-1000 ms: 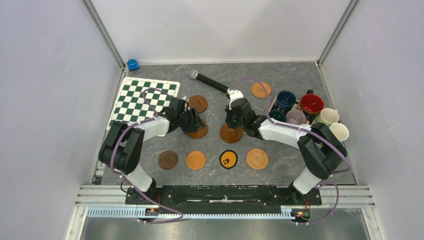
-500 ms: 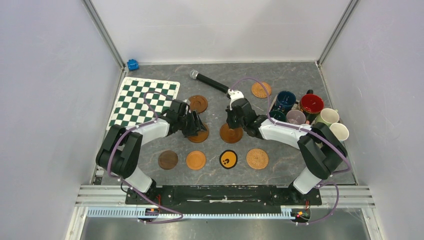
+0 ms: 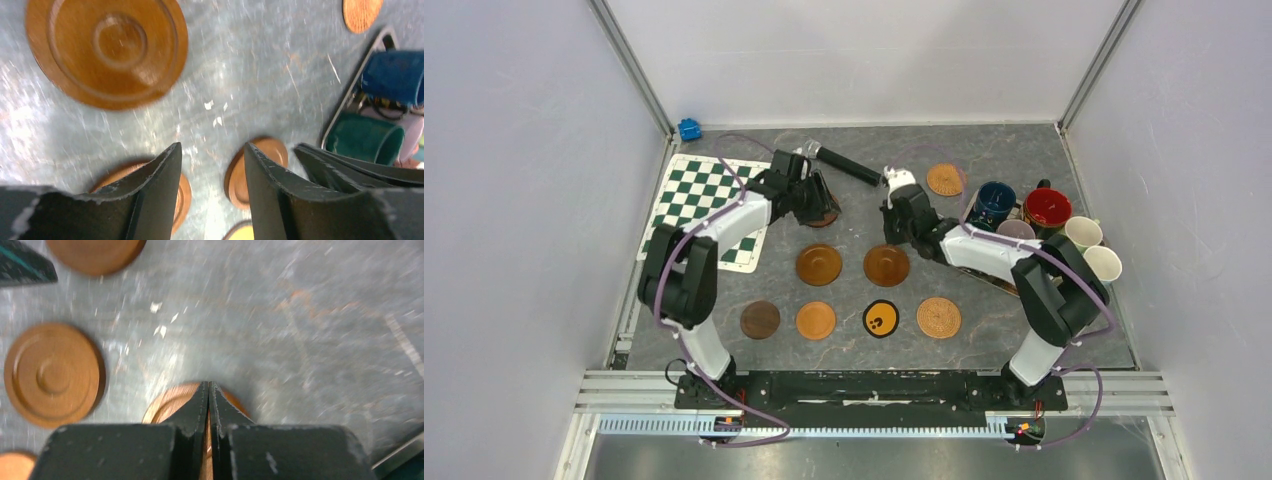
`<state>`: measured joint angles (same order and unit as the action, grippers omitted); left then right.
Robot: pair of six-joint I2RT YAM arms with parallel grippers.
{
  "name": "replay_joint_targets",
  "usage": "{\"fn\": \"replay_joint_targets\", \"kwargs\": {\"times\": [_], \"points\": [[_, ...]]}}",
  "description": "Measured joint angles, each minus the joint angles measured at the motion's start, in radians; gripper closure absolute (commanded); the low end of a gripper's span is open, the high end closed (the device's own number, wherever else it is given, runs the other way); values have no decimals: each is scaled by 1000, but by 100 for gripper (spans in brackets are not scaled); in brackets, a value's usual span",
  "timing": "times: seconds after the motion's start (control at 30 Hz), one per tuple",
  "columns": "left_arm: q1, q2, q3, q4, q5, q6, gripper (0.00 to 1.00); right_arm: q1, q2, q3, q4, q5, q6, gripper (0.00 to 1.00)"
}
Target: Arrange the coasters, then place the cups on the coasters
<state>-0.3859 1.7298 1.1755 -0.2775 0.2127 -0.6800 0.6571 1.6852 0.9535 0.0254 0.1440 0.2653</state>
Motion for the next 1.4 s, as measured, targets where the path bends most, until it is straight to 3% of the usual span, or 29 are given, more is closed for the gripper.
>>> {"fn": "replay_joint_targets", "kwargs": {"times": [0.23, 0.47, 0.7, 1.0, 1.4], "points": [[51, 214, 207, -10, -29, 25, 46, -126, 39, 127, 28, 17, -4, 100], [71, 319, 283, -34, -47, 45, 45, -154, 63, 129, 40, 18, -4, 100], [70, 338, 271, -55, -47, 45, 45, -167, 78, 129, 45, 14, -4, 100], [70, 266, 148, 18, -42, 44, 44, -203, 103, 141, 57, 16, 4, 100], [70, 259, 145, 18, 43, 45, 40, -248, 172, 216, 65, 31, 3, 100]]}}
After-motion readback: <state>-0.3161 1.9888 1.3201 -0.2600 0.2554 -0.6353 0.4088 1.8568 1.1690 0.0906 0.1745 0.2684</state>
